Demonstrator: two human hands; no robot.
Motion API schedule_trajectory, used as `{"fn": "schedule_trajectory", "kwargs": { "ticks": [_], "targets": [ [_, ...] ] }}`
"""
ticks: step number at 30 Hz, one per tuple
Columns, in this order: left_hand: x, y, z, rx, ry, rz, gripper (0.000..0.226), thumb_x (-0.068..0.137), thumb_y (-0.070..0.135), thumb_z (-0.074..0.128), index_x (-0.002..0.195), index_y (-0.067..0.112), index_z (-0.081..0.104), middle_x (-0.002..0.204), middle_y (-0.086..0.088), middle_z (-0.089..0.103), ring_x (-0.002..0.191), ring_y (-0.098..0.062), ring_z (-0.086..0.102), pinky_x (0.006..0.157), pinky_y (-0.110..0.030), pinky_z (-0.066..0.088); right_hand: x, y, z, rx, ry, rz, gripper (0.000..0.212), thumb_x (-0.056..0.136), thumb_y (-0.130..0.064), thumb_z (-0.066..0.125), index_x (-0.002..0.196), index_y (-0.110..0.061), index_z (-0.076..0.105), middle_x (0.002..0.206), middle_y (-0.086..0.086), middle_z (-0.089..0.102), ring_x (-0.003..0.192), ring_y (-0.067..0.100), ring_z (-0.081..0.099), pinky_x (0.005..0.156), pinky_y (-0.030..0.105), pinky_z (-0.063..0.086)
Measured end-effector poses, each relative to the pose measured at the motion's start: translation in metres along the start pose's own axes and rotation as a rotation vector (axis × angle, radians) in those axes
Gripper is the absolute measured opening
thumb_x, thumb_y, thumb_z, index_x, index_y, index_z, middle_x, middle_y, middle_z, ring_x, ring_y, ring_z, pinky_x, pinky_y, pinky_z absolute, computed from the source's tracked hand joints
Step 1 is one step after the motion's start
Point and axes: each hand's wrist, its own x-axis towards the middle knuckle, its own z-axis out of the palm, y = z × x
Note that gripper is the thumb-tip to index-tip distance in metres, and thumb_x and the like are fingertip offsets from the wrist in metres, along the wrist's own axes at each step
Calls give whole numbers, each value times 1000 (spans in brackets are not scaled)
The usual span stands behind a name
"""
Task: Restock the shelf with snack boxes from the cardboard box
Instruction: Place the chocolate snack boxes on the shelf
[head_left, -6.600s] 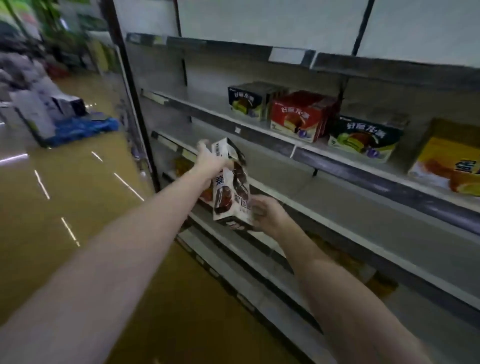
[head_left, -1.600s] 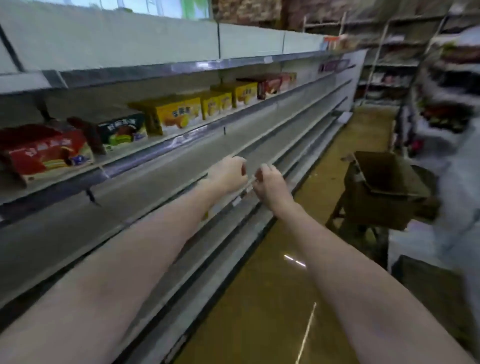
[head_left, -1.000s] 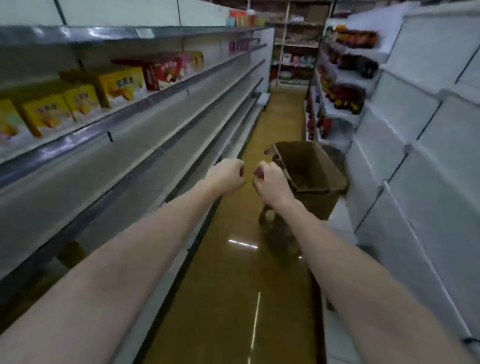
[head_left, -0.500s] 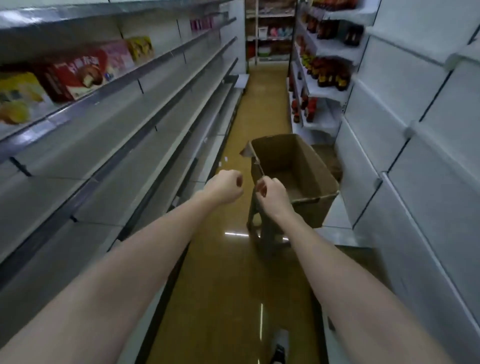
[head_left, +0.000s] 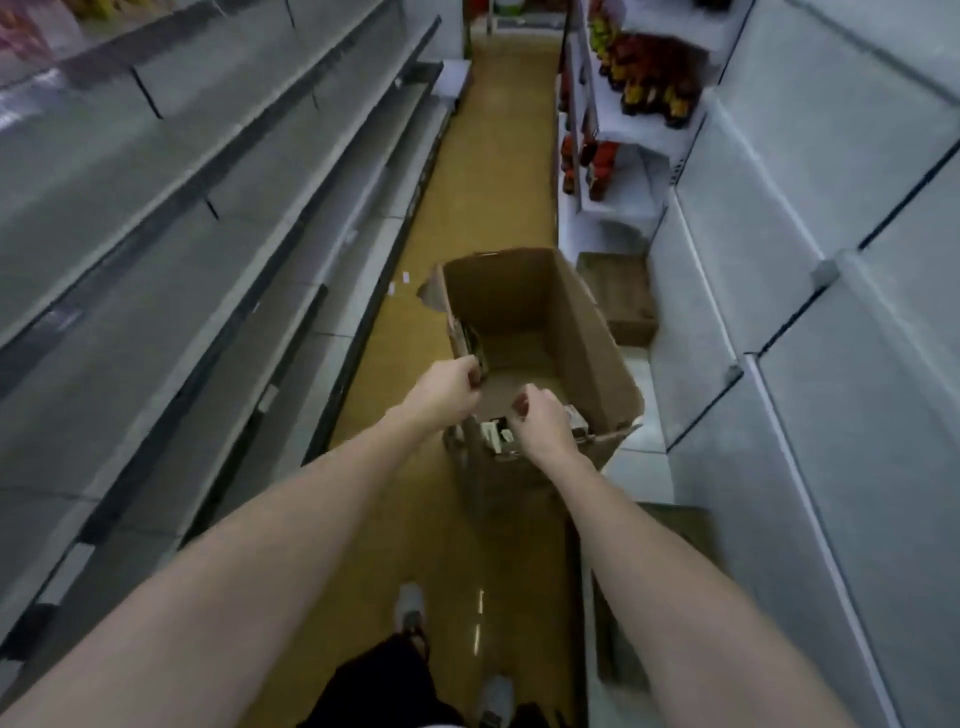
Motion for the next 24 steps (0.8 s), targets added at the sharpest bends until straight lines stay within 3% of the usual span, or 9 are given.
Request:
{"fn": "schedule_trajectory", "kwargs": {
  "ticks": [5,9,13,19,24],
  "targets": [
    [84,-7,41,-24,-111,-28,22,93,14,57,115,14,60,106,-4,65,96,-20,62,82,-32,54,66,36,0,-9,7,117,14,96,-21,61,109,-16,56,103,2,49,104,27,55,83,33,43],
    [153,-14,74,-66,-210,-33,19,93,15,58,112,17,58,110,-4,65,94,-17,59,85,-31,52,115,57,5,-21,5,223,9,94,-20,62,100,-18,55,108,5,55,101,27,57,91,41,51],
    [211,-23,108,-70,-335,-52,27,92,14,59,119,10,57,118,-9,63,104,-23,59,83,-29,47,159,75,15,-82,-96,299,18,91,-23,65,104,-15,57,111,11,54,105,30,54,95,42,48],
    [254,-46,158,2,-516,-128,25,93,18,59,115,8,54,118,-14,61,101,-27,57,77,-32,45,201,118,33,-88,-190,435,23,90,-16,58,113,-12,56,117,14,52,112,33,49,98,42,46],
    [272,-56,193,21,-598,-203,37,92,17,60,125,6,49,125,-17,60,113,-32,58,93,-38,49,226,152,51,-116,-302,491,36,90,-17,57,124,-10,51,126,18,47,119,37,46,99,43,45]
  ]
}}
